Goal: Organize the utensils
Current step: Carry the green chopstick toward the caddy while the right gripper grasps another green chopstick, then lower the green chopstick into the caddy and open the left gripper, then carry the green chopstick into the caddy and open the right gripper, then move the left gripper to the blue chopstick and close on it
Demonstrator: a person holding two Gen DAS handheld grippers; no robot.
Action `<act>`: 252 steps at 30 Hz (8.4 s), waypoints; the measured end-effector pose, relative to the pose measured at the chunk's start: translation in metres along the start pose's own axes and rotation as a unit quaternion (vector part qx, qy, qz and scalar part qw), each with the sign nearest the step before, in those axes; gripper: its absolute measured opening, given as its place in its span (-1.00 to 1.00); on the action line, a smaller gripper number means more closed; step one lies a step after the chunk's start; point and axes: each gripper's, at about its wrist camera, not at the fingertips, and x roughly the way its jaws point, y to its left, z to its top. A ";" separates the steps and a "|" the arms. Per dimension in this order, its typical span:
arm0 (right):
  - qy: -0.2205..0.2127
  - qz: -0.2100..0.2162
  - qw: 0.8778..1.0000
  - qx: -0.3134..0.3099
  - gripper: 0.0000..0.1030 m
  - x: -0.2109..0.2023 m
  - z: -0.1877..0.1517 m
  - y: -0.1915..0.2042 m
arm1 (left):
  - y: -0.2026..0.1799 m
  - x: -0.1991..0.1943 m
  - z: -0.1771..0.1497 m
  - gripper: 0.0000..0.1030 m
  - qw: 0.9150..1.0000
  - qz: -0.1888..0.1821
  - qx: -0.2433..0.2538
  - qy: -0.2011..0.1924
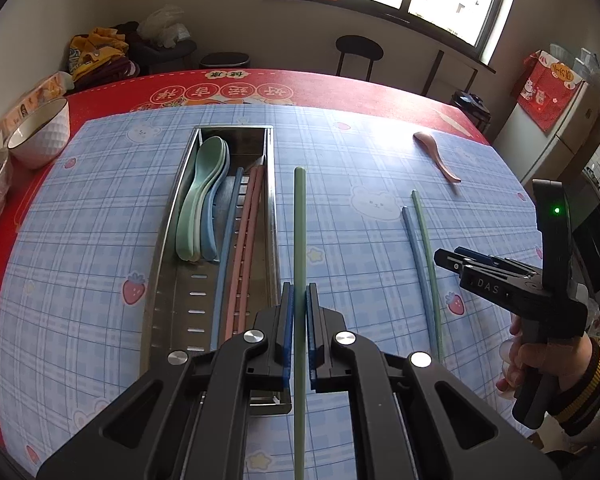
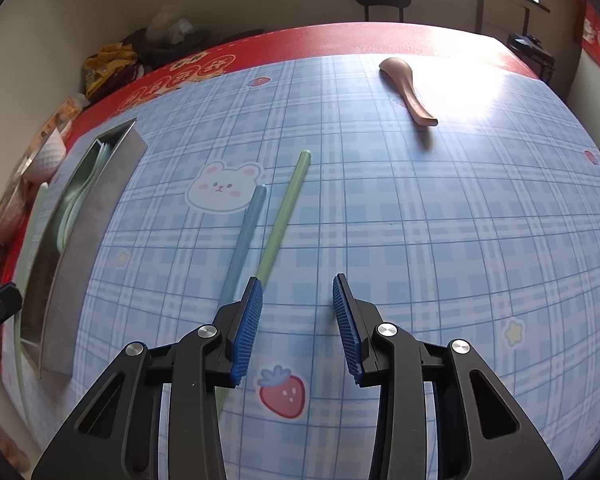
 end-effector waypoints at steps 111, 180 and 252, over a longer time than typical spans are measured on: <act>-0.082 -0.009 0.986 0.142 -0.89 -0.103 -0.042 -0.031 | 0.069 0.099 0.073 -0.85 0.990 -0.081 -0.051 0.107; 0.107 0.085 0.981 0.139 -0.88 0.043 0.049 0.184 | 0.179 -0.058 0.000 0.88 0.995 0.017 -0.086 -0.045; -0.061 0.020 0.992 0.110 -0.07 -0.100 -0.039 -0.147 | -0.133 0.105 -0.012 -0.61 0.994 0.024 0.076 0.080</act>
